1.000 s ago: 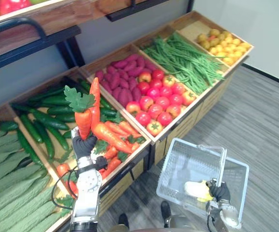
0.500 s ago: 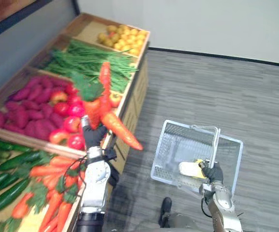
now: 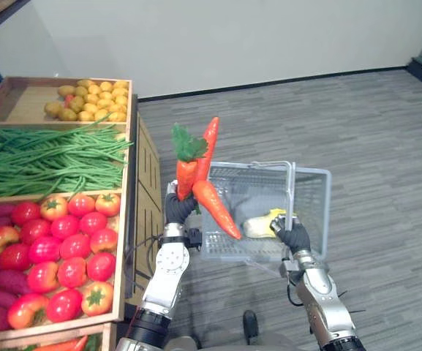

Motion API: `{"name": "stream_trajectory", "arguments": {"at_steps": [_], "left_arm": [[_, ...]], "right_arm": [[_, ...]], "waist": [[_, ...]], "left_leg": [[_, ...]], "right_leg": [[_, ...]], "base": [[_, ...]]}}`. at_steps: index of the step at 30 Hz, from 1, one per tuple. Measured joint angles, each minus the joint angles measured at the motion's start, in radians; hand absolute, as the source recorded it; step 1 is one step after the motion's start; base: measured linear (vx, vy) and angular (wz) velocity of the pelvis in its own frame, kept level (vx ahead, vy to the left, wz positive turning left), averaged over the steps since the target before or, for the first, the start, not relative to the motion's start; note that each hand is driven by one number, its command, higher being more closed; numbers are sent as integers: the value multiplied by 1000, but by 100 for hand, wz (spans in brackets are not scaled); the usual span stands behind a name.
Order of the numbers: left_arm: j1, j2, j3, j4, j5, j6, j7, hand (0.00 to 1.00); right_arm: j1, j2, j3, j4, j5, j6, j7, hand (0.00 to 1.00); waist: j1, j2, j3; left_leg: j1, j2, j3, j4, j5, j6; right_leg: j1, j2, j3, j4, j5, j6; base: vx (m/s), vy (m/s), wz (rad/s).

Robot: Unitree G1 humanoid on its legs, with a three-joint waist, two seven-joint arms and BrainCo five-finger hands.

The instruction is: Pick vegetable in the basket

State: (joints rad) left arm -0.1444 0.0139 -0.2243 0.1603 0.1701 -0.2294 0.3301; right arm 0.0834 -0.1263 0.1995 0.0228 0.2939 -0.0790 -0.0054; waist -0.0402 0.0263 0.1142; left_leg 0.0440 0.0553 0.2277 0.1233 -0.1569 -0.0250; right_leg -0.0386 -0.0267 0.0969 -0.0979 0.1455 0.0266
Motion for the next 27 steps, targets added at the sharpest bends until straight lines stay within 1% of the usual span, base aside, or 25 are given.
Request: {"name": "stream_trajectory", "arguments": {"at_steps": [3,6,9,14,19,22,23,27], "left_arm": [[-41,1,-30,48,1,10,-2,100],[-46,0,-52,99,1,27,-2,100],[-46,1,-61,157,15,32,-3,100],[-46,12,-71,226,27,50,-4,100],[-55,13,-77,313,29,51,-1,100],[-61,14,-77,345,39,51,-1,100],[-72,15,-78,365,40,52,-2,0],[-99,20,-94,436,60,72,-7,0]], "right_arm": [[2,1,15,-8,40,9,10,100],[2,1,18,-8,65,11,10,100],[2,1,37,-8,93,11,9,100],[1,-1,77,-9,143,13,9,100],[1,-2,139,-11,249,13,10,100],[1,-10,169,-11,308,15,10,100],[1,-14,181,-11,333,16,10,100],[1,-25,214,-28,380,18,11,100]], "waist": [[-1,-1,0],[-2,-1,0],[-2,-2,-1],[-1,-22,-5],[-2,-53,-8],[-2,-54,-9],[-1,-54,-9],[-5,-55,-9]], "left_leg": [[6,-3,-3,-18,3,3],[6,-5,-6,-21,3,3],[6,-8,-9,-32,8,11],[3,-19,-7,-54,22,17],[-9,-20,-3,-53,22,16],[-14,-20,-1,-53,22,16],[-16,-20,-1,-53,22,16],[-17,-20,-3,-53,23,16]], "right_leg": [[-1,-1,-5,0,0,0],[-2,-2,-8,-1,0,0],[-5,-5,-11,-1,0,0],[-23,-11,-8,-1,0,1],[-39,-11,1,-1,6,9],[-45,-12,4,-1,8,10],[-47,-12,3,-1,8,11],[-47,-12,-3,-1,9,11]], "base": [[71,53,3],[17,14,1],[-15,8,2],[-65,-6,-4],[-75,-19,-6],[-26,-5,-1],[0,0,0],[0,0,0]]}}
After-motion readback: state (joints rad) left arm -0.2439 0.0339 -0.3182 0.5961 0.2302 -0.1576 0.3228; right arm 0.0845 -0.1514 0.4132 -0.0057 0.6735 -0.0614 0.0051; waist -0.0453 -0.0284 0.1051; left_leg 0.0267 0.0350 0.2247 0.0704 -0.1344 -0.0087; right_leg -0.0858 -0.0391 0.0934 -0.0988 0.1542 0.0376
